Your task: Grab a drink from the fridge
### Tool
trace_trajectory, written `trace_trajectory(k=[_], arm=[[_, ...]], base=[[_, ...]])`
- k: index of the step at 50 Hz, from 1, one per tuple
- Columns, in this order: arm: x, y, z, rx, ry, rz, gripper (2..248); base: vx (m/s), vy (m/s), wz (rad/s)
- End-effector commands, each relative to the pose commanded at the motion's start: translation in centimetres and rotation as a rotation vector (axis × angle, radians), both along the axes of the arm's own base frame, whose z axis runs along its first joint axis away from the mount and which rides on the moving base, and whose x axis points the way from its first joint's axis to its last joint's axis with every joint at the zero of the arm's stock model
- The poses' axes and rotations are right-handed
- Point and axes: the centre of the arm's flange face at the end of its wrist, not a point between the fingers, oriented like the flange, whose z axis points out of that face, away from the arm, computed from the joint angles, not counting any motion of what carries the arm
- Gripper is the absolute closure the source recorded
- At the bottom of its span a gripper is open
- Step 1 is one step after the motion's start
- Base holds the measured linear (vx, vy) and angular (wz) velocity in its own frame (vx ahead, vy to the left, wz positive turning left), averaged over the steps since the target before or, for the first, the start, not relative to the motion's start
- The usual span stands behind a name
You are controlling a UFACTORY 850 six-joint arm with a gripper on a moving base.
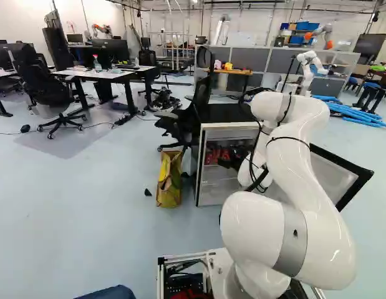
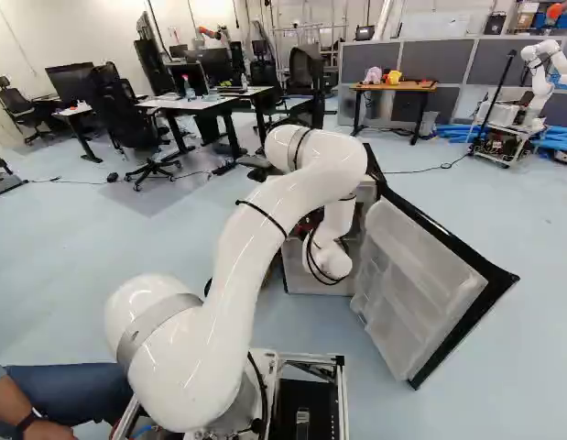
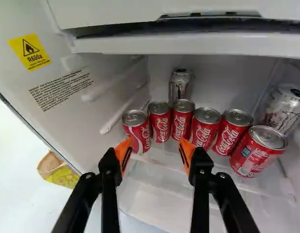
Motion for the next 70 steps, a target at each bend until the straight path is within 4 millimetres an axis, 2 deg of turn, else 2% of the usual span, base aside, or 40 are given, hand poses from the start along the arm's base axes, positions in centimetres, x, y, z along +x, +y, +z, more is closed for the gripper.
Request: trace_trajectory(k=[1, 2, 6, 7, 12, 13, 18, 27, 28, 33, 70], arm=[[-0.01, 0.03, 0.0, 0.0, 0.0, 0.004, 95], [-0.03, 0.06, -0.01, 0.0, 0.001, 0.008, 108], [-0.08, 0.2, -0.02, 0.0, 0.002, 0.025, 108], [-0.1, 0.24, -0.02, 0.0, 0.002, 0.03, 120], [-0.16, 0.4, -0.01, 0.016, 0.007, 0.044, 120], [-0.16, 0.41, -0.01, 0.022, 0.01, 0.044, 132], [-0.17, 0.42, -0.01, 0.044, 0.018, 0.036, 136], [-0.17, 0.42, -0.01, 0.044, 0.018, 0.036, 135], [-0.17, 0.42, -0.01, 0.044, 0.018, 0.036, 124], [-0.17, 0.42, -0.01, 0.044, 0.018, 0.036, 119], [-0.26, 0.71, 0.0, 0.046, 0.017, 0.073, 121]], base=[[0.0, 0.0, 0.0], [0.0, 0.0, 0.0], [0.0, 0.0, 0.0], [0.0, 0.0, 0.0], [0.0, 0.0, 0.0], [0.0, 0.0, 0.0], [0.0, 0.0, 0.0], [0.0, 0.0, 0.0], [0.0, 0.0, 0.0], [0.0, 0.0, 0.0], [0.0, 0.0, 0.0]])
